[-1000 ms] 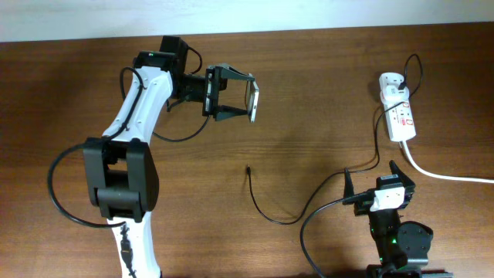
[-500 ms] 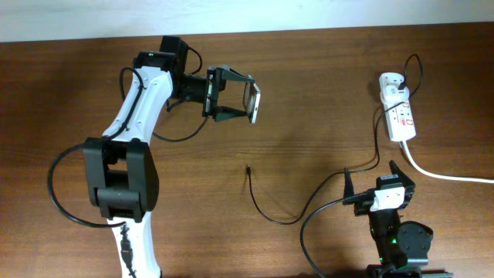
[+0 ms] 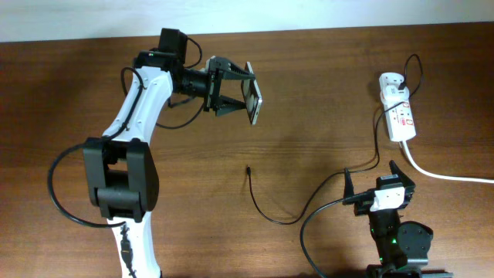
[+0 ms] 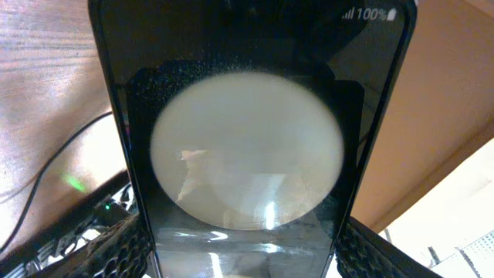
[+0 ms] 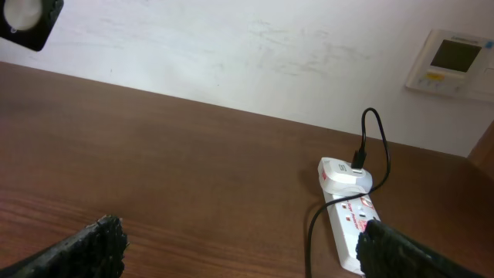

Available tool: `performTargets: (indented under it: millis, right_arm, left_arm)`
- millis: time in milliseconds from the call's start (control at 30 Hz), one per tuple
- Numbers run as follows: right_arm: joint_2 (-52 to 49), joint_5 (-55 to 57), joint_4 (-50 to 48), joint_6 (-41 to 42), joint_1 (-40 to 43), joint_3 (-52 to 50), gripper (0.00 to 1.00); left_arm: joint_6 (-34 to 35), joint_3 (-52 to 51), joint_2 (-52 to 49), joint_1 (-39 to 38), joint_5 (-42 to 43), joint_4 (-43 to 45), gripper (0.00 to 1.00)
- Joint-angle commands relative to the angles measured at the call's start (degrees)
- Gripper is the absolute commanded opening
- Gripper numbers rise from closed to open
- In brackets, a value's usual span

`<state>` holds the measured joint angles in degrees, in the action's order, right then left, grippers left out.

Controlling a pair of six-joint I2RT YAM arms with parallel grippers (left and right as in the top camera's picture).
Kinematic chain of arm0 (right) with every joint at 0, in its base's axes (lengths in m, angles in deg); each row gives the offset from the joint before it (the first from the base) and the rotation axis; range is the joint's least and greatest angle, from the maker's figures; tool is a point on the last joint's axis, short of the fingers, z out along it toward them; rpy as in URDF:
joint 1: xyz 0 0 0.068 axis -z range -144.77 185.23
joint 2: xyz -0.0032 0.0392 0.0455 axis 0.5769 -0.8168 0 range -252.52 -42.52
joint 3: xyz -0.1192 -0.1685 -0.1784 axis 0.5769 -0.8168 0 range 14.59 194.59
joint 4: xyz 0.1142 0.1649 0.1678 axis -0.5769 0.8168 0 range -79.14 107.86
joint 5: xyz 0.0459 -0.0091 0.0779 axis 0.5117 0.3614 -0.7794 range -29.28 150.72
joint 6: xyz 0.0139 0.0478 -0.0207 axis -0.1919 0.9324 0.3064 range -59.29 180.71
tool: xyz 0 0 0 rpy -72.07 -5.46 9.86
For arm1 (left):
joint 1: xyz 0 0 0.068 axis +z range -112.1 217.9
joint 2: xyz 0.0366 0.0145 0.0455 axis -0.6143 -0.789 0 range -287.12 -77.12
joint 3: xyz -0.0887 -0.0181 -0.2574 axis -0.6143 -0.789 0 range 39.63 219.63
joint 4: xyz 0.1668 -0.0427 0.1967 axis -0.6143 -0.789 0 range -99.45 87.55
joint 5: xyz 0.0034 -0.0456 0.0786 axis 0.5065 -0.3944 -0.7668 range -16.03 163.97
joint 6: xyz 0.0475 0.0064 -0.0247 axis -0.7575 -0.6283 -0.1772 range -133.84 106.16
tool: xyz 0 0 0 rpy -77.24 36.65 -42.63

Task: Plug charger to phone and switch on socket
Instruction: 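Lift the phone with the left gripper and tilt it upright, then bring the right gripper to the phone and grasp its edge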

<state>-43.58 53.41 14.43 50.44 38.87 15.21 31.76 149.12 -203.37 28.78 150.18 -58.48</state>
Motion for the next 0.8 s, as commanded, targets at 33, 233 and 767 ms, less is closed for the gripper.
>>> performTargets:
  millis: [33, 233, 767]
  right_arm:
    - [0.26, 0.31, 0.31, 0.17, -0.48, -0.31, 0.99]
    - [0.26, 0.31, 0.31, 0.17, -0.48, -0.31, 0.99]
    - [-7.13, -6.58, 2.51, 9.70, -0.46, 10.21, 0.99]
  left_arm:
    - [-1.62, 1.44, -0.11, 0.31, 1.75, 1.55, 0.00]
    - [-1.62, 1.44, -0.11, 0.31, 1.99, 4.00, 0.00]
    - [-1.60, 1.44, -0.11, 0.31, 1.95, 8.55, 0.00]
